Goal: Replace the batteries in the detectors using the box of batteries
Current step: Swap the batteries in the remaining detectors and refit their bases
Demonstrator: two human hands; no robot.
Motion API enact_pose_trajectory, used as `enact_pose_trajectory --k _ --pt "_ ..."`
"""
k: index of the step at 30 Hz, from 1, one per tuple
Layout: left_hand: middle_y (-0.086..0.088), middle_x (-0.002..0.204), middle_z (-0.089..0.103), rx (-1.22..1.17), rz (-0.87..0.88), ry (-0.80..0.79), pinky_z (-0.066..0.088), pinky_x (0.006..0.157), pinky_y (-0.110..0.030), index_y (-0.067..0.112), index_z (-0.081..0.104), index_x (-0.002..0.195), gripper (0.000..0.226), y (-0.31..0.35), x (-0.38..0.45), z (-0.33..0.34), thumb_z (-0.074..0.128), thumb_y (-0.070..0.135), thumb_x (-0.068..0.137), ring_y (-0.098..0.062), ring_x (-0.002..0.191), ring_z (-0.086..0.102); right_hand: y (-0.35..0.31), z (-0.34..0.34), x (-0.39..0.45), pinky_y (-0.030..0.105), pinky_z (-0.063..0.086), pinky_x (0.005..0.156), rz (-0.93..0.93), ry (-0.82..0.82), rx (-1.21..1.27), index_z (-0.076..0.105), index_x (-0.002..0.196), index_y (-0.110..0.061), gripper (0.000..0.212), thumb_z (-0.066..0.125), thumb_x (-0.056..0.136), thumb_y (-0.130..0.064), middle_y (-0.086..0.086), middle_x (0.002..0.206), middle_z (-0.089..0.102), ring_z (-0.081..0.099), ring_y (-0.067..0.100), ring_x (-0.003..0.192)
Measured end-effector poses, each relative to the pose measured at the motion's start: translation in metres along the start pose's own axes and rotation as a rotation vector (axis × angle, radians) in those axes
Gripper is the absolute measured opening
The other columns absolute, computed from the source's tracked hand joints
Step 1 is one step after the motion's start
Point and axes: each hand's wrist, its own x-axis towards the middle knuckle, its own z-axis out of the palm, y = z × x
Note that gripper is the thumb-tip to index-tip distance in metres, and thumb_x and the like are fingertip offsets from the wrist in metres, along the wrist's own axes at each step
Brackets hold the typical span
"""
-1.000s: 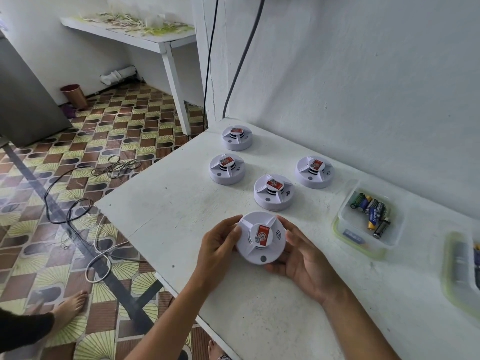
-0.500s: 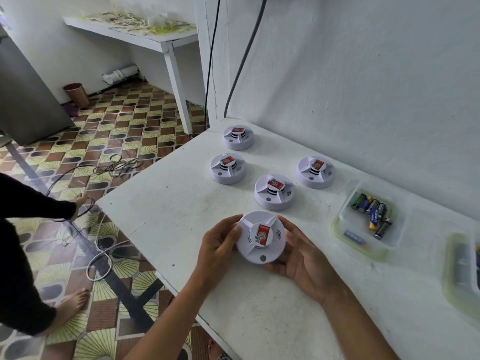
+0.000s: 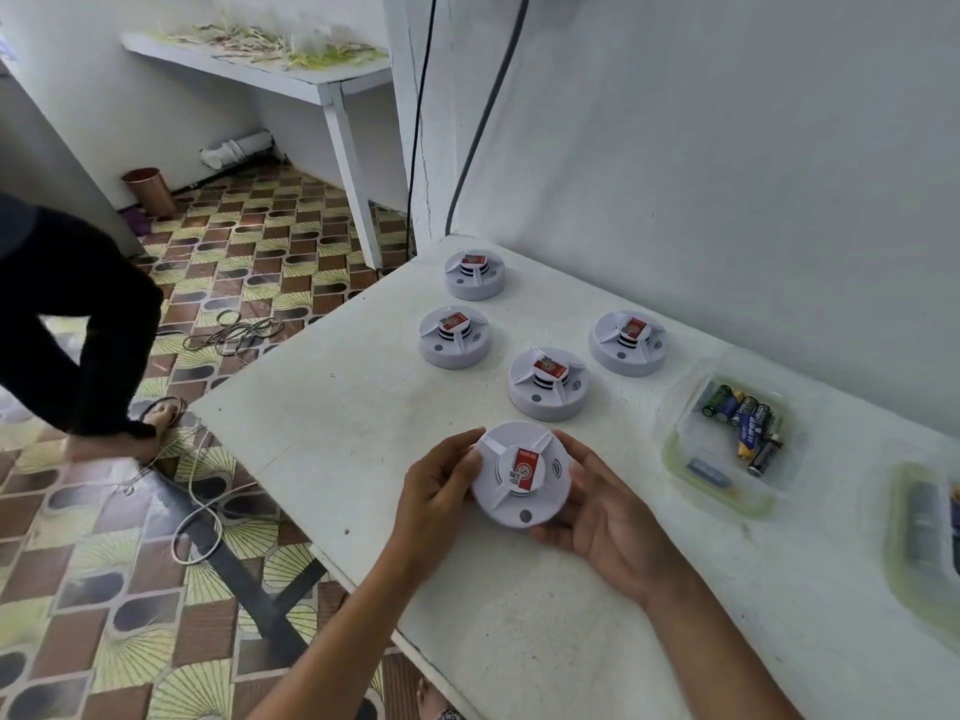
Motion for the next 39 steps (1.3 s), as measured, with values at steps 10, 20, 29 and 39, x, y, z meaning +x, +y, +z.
enact_pose_trajectory --k 10,20,29,39 --pt "0.003 0.111 0.073 -0.002 -0.007 -0.024 0.053 0.095 -0.044 0.015 0.066 0.12 0.035 0.0 0.001 -0.002 0.053 0.03 0.091 -0.016 0.107 0.067 -0.005 0.004 -0.004 0.04 0.057 0.073 0.027 -0.024 0.013 0.05 0.137 -0.022 0.085 0.087 0.062 -0.037 0.016 0.126 0.062 0.067 0.029 0.1" --pt "-0.017 0.109 0.072 -0.268 -0.263 -0.208 0.053 0.092 -0.047 0.005 0.064 0.12 0.041 0.009 0.018 -0.018 0.07 0.011 0.079 -0.038 0.104 0.066 -0.009 0.003 -0.008 0.045 0.053 0.088 0.113 -0.169 0.115 0.047 0.141 -0.029 0.078 0.079 0.072 -0.048 0.018 0.134 0.057 0.063 0.031 0.108" --pt "-0.021 0.109 0.071 -0.199 -0.316 -0.543 0.058 0.073 -0.038 0.005 0.068 0.115 0.04 0.052 0.094 -0.045 0.065 0.014 0.077 -0.036 0.096 0.069 -0.05 0.06 0.003 0.036 0.043 0.104 -0.075 0.181 -0.75 0.063 0.123 -0.034 0.039 0.065 0.084 -0.035 -0.013 0.123 0.066 0.058 0.005 0.118" --pt "-0.02 0.104 0.072 -0.095 -0.151 -0.739 0.057 0.067 -0.034 0.004 0.062 0.117 0.031 0.103 0.212 -0.029 0.064 0.001 0.087 -0.036 0.092 0.07 -0.11 0.107 0.101 0.04 0.049 0.092 -0.258 0.66 -1.512 0.038 0.132 -0.022 0.094 0.081 0.056 -0.057 -0.004 0.129 0.046 0.048 0.017 0.118"
